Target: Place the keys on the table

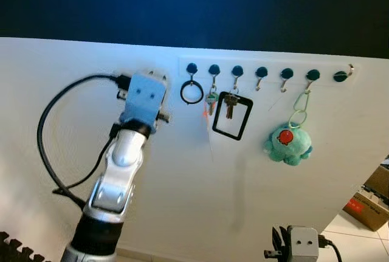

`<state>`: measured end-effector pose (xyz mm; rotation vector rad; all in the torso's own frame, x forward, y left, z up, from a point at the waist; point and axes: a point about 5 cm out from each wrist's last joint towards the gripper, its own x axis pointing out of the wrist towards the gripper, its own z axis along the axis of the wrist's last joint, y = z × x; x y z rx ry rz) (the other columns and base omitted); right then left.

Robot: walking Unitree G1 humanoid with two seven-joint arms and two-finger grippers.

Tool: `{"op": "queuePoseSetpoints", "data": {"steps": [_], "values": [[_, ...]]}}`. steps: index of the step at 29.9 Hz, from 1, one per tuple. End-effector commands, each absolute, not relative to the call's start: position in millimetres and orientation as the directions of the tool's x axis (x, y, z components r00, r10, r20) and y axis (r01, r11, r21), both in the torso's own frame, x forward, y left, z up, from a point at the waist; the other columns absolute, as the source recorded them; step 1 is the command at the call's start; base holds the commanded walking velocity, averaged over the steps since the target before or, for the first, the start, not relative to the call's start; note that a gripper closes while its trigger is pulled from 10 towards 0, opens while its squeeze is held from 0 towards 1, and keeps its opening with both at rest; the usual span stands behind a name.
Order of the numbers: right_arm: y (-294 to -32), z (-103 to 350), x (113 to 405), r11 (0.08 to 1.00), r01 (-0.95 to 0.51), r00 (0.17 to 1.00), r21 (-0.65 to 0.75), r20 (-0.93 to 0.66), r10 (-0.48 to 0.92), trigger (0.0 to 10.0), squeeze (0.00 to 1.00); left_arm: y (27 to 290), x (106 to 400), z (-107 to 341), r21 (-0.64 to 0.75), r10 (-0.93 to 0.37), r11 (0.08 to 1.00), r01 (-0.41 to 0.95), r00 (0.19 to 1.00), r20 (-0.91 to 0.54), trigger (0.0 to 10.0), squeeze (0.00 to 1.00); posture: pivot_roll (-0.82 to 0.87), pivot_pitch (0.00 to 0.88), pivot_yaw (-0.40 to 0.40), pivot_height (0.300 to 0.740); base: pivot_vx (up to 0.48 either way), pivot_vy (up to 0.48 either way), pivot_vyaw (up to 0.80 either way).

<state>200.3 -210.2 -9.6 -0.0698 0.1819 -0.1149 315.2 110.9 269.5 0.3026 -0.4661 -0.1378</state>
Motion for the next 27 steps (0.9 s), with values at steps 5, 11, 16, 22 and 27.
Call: {"op": "queuePoseSetpoints", "data": {"steps": [5,11,16,22,27], "values": [[-209,-14,196,0.991,0.118,0.970,-0.067,-0.208,-0.130,10.0,0.00,100,307,267,0.380,-0.315,0.910,0.165,0.871,0.377,10.0,0.00,-0.03,0.022,0.021,0.740,0.000,0.000,0.00],[-210,-15,198,0.991,0.116,0.968,-0.067,-0.214,-0.128,10.0,0.00,95,298,263,0.354,-0.345,0.910,0.216,0.867,0.358,10.0,0.00,-0.02,0.019,0.018,0.740,0.000,0.000,0.00],[-210,-16,198,0.992,0.110,0.966,-0.069,-0.228,-0.123,10.0,0.00,95,288,267,0.226,-0.363,0.928,0.297,0.856,0.367,10.0,0.00,-0.01,0.020,0.016,0.740,0.000,0.000,0.00],[-208,-17,197,0.992,0.103,0.965,-0.068,-0.235,-0.116,10.0,0.00,89,287,265,0.257,-0.372,0.921,0.294,0.860,0.349,10.0,0.00,-0.01,0.023,0.014,0.740,0.000,0.000,0.00],[-208,-16,199,0.993,0.102,0.965,-0.068,-0.234,-0.115,10.0,0.00,79,290,263,0.294,-0.400,0.905,0.309,0.851,0.339,10.0,0.00,-0.01,0.026,0.018,0.740,0.000,0.000,0.00]]}}
